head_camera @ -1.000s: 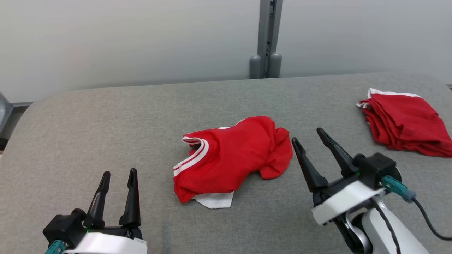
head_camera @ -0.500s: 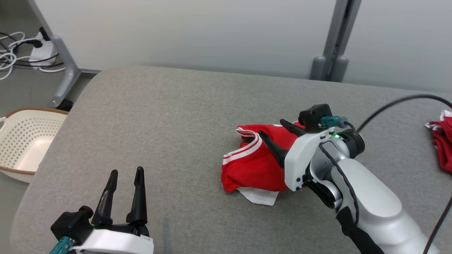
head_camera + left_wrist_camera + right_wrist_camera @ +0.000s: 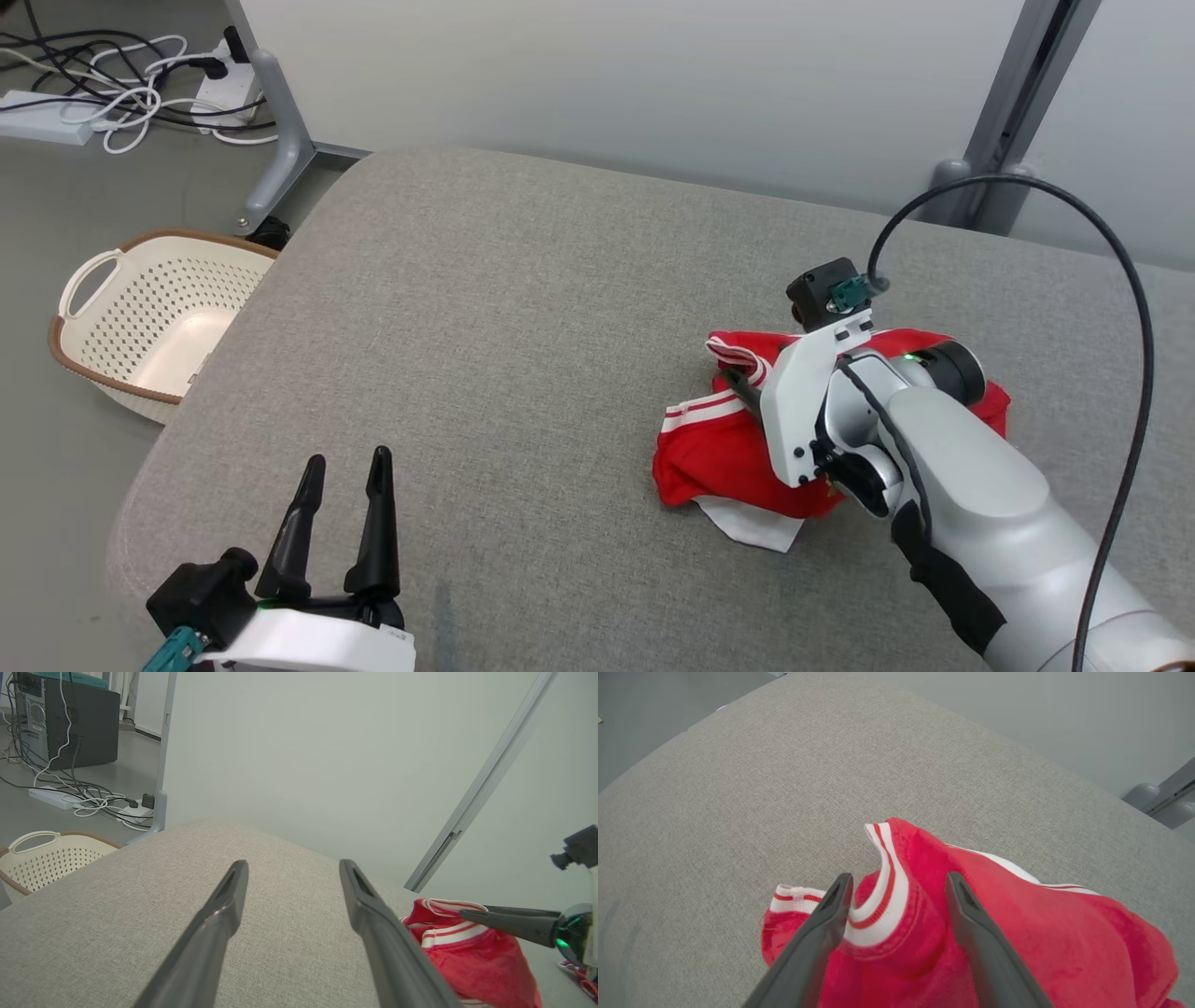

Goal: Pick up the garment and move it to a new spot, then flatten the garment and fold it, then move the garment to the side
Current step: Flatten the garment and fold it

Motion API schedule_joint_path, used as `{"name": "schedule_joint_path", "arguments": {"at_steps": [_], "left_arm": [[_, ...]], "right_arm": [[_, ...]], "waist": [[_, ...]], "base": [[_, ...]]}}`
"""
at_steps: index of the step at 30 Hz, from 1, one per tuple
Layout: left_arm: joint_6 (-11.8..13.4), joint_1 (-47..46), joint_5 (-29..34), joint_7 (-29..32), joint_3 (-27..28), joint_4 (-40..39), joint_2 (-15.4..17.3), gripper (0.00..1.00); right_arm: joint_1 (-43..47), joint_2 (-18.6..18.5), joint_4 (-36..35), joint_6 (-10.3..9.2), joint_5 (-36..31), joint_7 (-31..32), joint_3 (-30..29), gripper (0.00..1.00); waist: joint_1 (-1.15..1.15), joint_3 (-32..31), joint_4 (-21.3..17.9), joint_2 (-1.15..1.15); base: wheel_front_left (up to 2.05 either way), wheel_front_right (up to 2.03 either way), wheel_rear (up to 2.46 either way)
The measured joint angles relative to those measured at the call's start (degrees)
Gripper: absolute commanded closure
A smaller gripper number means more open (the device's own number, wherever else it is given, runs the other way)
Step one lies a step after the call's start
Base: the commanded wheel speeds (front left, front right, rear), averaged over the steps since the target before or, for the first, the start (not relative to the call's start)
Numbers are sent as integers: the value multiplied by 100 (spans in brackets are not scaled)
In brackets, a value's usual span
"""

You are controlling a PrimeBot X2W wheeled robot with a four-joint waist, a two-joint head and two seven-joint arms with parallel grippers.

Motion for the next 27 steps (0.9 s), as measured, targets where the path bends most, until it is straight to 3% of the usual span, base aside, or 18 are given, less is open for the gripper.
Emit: {"name": "schedule_joint_path", "arguments": {"at_steps": [1, 2, 3, 8, 17, 27], "left_arm": [[-26, -11, 2, 0, 10, 11, -10, 0], [-29, -18, 13, 0, 19, 18, -19, 0], [-35, -19, 22, 0, 34, 25, -27, 0], [-55, -19, 57, 0, 134, 65, -40, 0], [-104, -9, 144, 1, 211, 83, 26, 0], [-79, -1, 149, 45, 198, -7, 107, 0]], "right_arm": [[-9, 0, 3, 0, 58, 19, 64, 10], [-12, 0, -1, 0, 108, 35, 159, 86], [-13, 2, 7, 0, 112, 46, 256, 100], [-77, 14, 22, 0, 146, -207, 455, 100], [69, -20, -248, 0, 296, -1129, 219, 100], [1038, -860, -920, 0, 464, -1588, -325, 100]], "waist": [[0, 9, 15, 0], [0, 18, 25, 0], [0, 22, 25, 0], [0, 10, -95, 0], [0, -136, -798, 0], [0, -171, -1639, 0]], "base": [[0, 0, 0], [0, 0, 0], [0, 0, 0], [0, 0, 0], [0, 0, 0], [0, 0, 0]]}}
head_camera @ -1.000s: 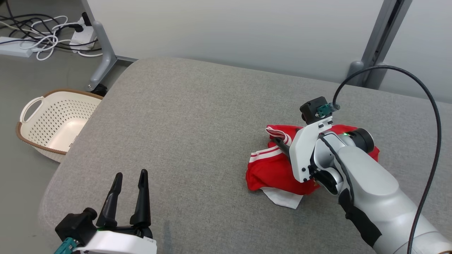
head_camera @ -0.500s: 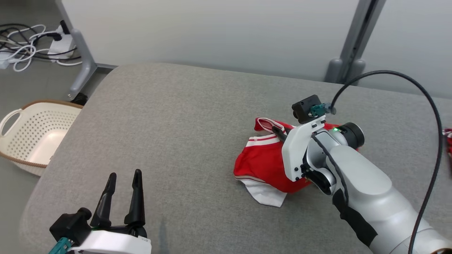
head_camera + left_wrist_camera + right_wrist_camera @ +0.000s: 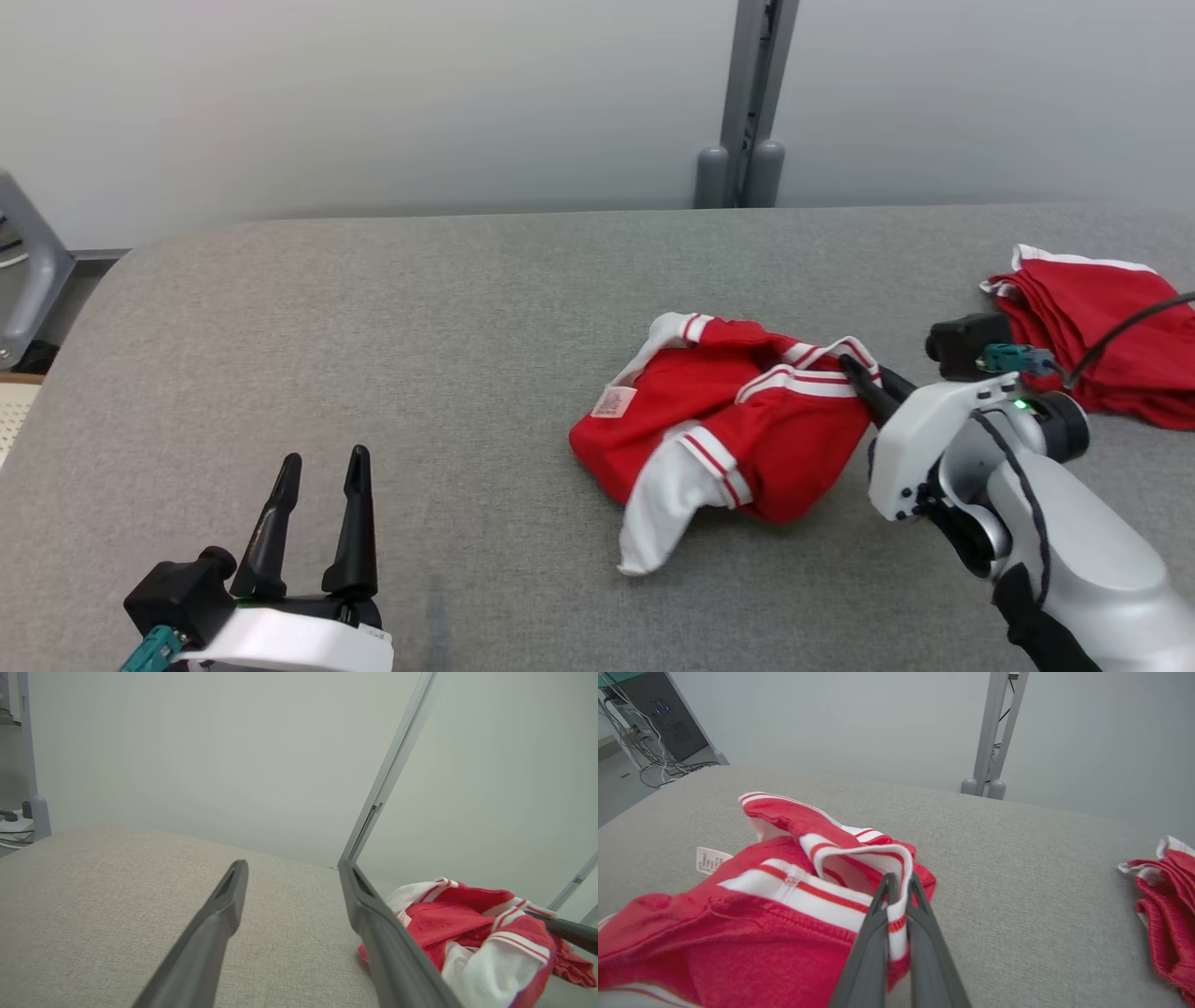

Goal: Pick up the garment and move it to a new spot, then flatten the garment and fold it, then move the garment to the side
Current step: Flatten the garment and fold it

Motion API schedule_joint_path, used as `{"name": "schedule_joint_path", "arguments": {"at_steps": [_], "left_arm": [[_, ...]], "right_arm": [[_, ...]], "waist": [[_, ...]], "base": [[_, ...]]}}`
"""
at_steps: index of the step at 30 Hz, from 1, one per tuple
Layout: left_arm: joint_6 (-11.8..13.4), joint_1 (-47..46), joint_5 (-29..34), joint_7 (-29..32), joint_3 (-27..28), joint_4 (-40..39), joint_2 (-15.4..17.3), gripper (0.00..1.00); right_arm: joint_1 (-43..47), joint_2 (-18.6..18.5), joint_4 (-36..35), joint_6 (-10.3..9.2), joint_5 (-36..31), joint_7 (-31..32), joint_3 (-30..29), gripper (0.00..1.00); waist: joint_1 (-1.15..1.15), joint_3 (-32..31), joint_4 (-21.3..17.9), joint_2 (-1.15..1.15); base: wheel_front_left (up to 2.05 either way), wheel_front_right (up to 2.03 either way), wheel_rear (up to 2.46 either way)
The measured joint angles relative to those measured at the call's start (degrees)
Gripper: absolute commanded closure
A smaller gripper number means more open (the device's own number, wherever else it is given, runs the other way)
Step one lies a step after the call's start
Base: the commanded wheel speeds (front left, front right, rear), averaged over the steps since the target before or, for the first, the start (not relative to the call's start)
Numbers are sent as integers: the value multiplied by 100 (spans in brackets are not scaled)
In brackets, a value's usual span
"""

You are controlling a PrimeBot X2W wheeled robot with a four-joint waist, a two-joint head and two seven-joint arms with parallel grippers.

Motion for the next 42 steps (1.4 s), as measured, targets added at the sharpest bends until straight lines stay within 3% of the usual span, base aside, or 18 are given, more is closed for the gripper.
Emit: {"name": "schedule_joint_path", "arguments": {"at_steps": [8, 17, 18, 20, 25, 29, 36, 42], "left_arm": [[0, -51, -1, 45, -80, 8, 12, 0], [-56, -241, -11, 83, -166, 114, 62, 0], [-56, -245, -11, 85, -170, 124, 70, 0], [-56, -243, -10, 85, -179, 143, 83, 0], [-57, -232, -9, 144, -267, 181, 118, 0], [-55, -211, -9, 159, -356, 168, 89, 0], [-48, -213, -9, 142, -369, 98, 91, 0], [5, -220, -9, 90, -244, -8, 152, 0]], "right_arm": [[266, -386, -225, 1, 331, -223, -715, 100], [35, -704, 754, 0, 133, -721, -1352, 100], [10, -686, 858, -1, 124, -790, -1396, 79], [-2, -606, 975, -1, 96, -992, -1462, 0], [-92, -475, 944, 0, 62, -1441, -1636, 0], [130, -417, 343, 0, 53, -1605, -1826, 0], [966, -212, -1503, -1, -201, -1633, -2294, 0], [2091, -18, -2797, 0, -586, -1633, -2310, 0]], "waist": [[0, 177, -363, 0], [0, 259, -306, 0], [0, 255, -277, 0], [0, 242, -225, 0], [0, 181, -158, 0], [0, 125, -191, 0], [0, 148, -339, 0], [0, 144, -436, 0]], "base": [[0, 0, 0], [0, 0, 0], [0, 0, 0], [0, 0, 0], [0, 0, 0], [0, 0, 0], [0, 0, 0], [0, 0, 0]]}}
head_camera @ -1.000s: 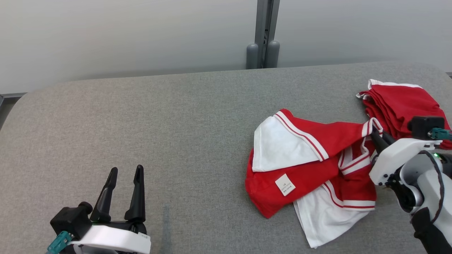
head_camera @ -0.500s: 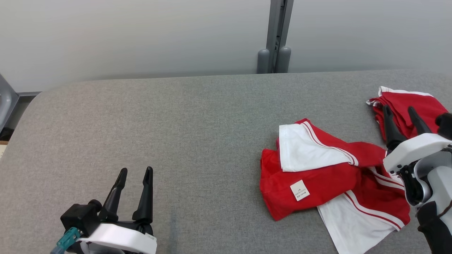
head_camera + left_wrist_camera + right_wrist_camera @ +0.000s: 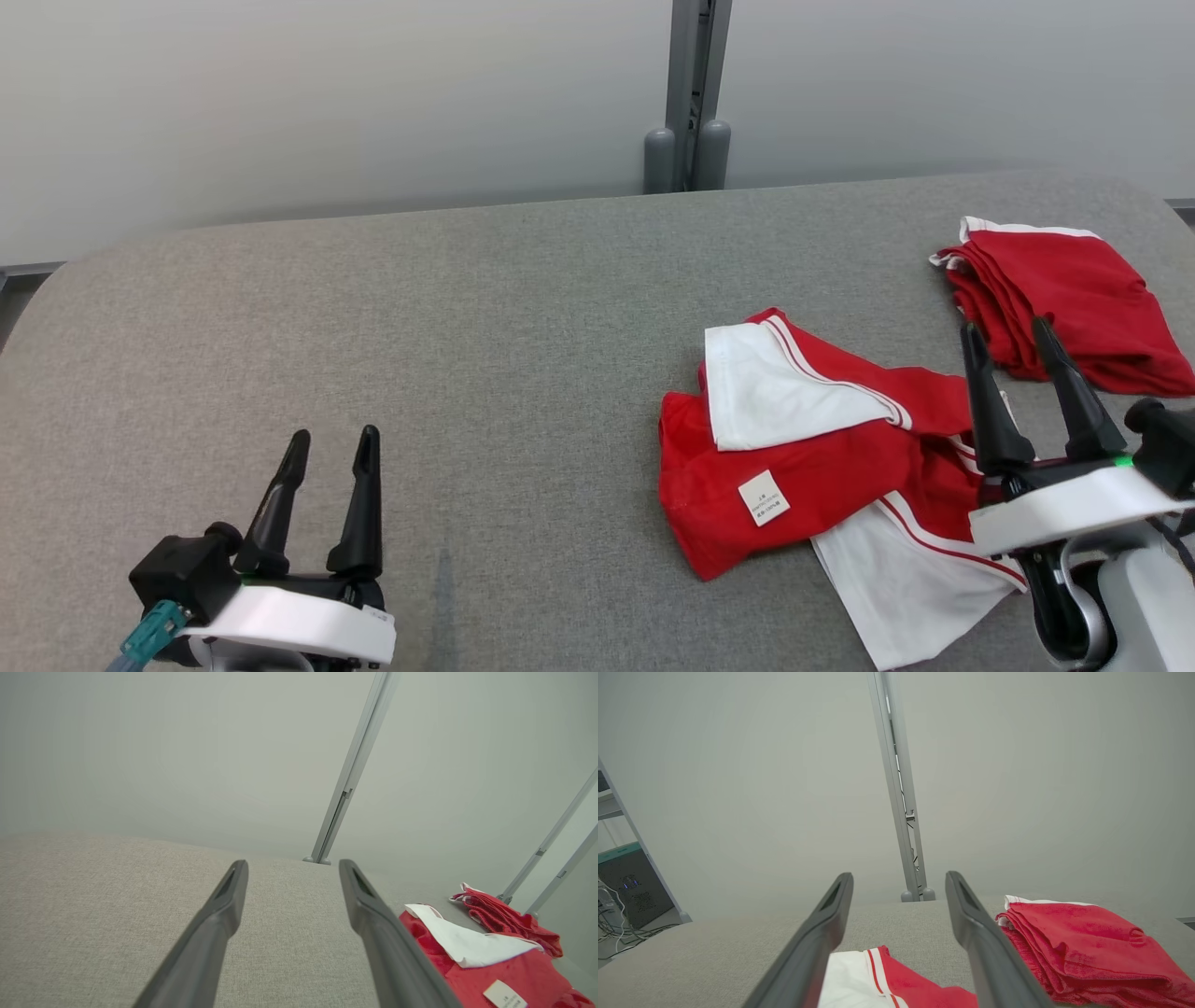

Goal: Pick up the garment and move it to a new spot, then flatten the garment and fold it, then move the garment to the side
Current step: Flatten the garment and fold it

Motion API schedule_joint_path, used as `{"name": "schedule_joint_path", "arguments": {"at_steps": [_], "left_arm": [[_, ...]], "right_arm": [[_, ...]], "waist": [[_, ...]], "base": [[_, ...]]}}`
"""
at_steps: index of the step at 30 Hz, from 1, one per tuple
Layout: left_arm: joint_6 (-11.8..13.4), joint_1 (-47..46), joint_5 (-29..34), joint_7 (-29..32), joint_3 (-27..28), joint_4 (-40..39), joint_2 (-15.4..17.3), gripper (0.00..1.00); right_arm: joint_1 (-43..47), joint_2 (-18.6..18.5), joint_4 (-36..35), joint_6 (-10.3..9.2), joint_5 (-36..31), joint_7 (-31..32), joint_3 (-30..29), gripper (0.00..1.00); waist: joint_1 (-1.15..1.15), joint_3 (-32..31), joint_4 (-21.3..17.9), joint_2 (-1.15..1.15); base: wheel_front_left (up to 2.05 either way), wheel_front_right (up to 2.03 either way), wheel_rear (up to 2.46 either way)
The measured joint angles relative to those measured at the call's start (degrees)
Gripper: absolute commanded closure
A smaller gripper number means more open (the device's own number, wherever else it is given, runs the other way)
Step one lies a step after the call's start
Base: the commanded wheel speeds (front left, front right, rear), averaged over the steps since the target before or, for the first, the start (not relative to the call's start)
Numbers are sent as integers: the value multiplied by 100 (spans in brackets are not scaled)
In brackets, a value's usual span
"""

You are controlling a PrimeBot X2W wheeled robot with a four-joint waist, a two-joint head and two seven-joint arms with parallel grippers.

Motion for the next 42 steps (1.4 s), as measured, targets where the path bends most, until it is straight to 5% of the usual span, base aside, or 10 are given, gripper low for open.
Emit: {"name": "schedule_joint_path", "arguments": {"at_steps": [10, 21, 33, 42], "left_arm": [[67, 27, -9, -44, 69, -103, 23, 0], [58, 3, -29, -30, -11, -62, 30, 0], [-443, -384, -399, 2078, -1414, 328, 225, 0], [-494, -990, -964, 2568, -2057, 671, 109, 0]], "right_arm": [[666, 689, -533, -1, -461, 0, -511, 0], [606, 748, -521, -1, -655, 0, -571, 0], [509, 745, -617, -1, -715, 0, -803, 0], [357, 760, -766, -1, -733, 0, -878, 0]], "waist": [[0, 81, -156, 0], [0, 135, -172, 0], [0, 189, -431, 0], [0, 492, -823, 0]], "base": [[0, 0, 0], [0, 0, 0], [0, 0, 0], [0, 0, 0]]}}
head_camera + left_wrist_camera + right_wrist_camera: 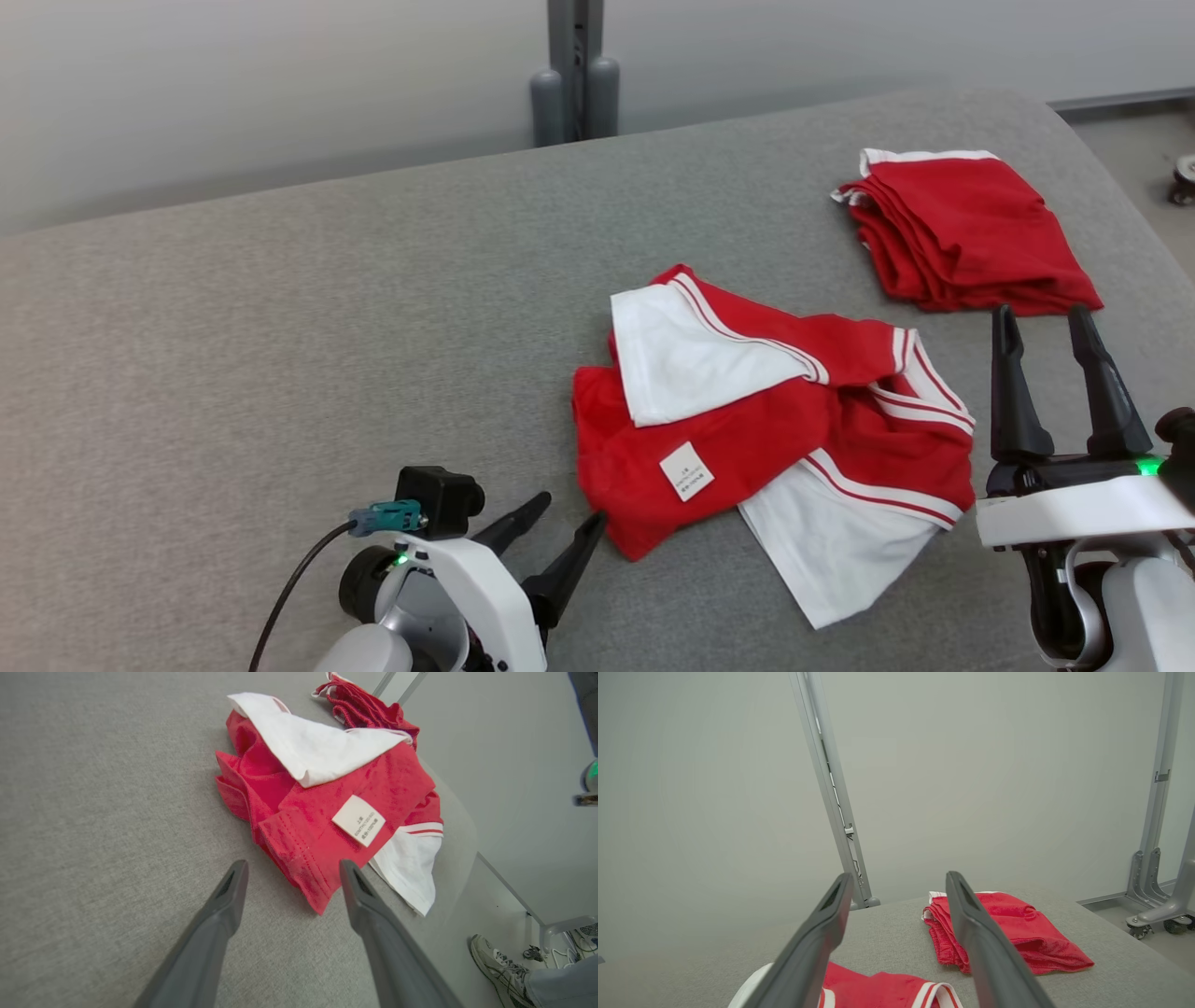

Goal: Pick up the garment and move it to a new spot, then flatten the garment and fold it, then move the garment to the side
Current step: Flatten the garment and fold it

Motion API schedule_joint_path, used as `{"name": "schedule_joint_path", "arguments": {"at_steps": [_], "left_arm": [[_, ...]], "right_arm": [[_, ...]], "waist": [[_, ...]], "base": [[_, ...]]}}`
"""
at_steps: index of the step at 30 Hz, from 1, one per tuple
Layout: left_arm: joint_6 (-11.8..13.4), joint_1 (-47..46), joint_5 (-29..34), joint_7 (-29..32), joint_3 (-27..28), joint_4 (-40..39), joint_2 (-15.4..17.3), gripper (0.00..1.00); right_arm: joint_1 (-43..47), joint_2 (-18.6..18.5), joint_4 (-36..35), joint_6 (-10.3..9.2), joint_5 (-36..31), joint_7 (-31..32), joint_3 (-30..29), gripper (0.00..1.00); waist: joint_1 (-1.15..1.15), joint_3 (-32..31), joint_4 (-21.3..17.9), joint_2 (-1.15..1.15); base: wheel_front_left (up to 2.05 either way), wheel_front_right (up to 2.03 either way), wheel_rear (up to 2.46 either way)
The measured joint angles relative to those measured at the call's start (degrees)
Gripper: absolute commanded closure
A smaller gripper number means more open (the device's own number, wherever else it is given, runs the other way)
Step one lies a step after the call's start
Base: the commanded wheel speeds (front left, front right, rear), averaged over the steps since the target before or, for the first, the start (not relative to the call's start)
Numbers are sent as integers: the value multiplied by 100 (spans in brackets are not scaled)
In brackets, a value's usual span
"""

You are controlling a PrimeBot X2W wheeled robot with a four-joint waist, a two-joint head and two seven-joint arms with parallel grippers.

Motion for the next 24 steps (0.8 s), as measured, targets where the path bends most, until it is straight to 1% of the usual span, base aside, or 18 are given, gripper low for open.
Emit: {"name": "schedule_joint_path", "arguments": {"at_steps": [6, 11, 17, 18, 19, 20, 21, 22, 23, 24], "left_arm": [[-8, -226, -367, 147, -125, 423, 13, 0], [-8, -382, -422, 90, -76, 690, 65, 0], [-8, -424, -554, 73, -58, 611, 73, 0], [-7, -414, -563, 75, -54, 564, 81, 4], [-7, -393, -572, 91, -54, 509, 82, 19], [-7, -352, -625, 99, -52, 441, 74, 19], [-7, -293, -686, 125, -58, 366, 59, 27], [-7, -243, -753, 172, -86, 294, 53, 58], [-7, -199, -808, 222, -109, 220, 54, 73], [-7, -172, -847, 244, -125, 156, 58, 97]], "right_arm": [[-38, -3, -68, 0, -11, 0, -48, 0], [-37, 1, -81, 0, -11, 0, -54, 0], [-24, 10, -80, 0, -22, 0, -86, 0], [-17, 13, -79, 0, -25, 0, -90, 0], [-6, 15, -76, 0, -32, 0, -94, 0], [3, 19, -71, 0, -38, 0, -97, 0], [8, 22, -67, 0, -40, 0, -97, 0], [9, 27, -65, 0, -40, 0, -97, 0], [14, 30, -60, 0, -41, 0, -94, 0], [16, 32, -57, 0, -46, 0, -92, 0]], "waist": [[0, 165, -293, 0], [0, 238, -455, 0], [0, 205, -490, 0], [0, 194, -484, 0], [0, 184, -475, 0], [0, 173, -464, 0], [0, 163, -449, 0], [0, 154, -431, 0], [0, 146, -411, 0], [0, 140, -389, 0]], "base": [[0, 0, 0], [0, 0, 0], [0, 0, 0], [0, 0, 0], [0, 0, 0], [0, 0, 0], [0, 0, 0], [0, 0, 0], [0, 0, 0], [0, 0, 0]]}}
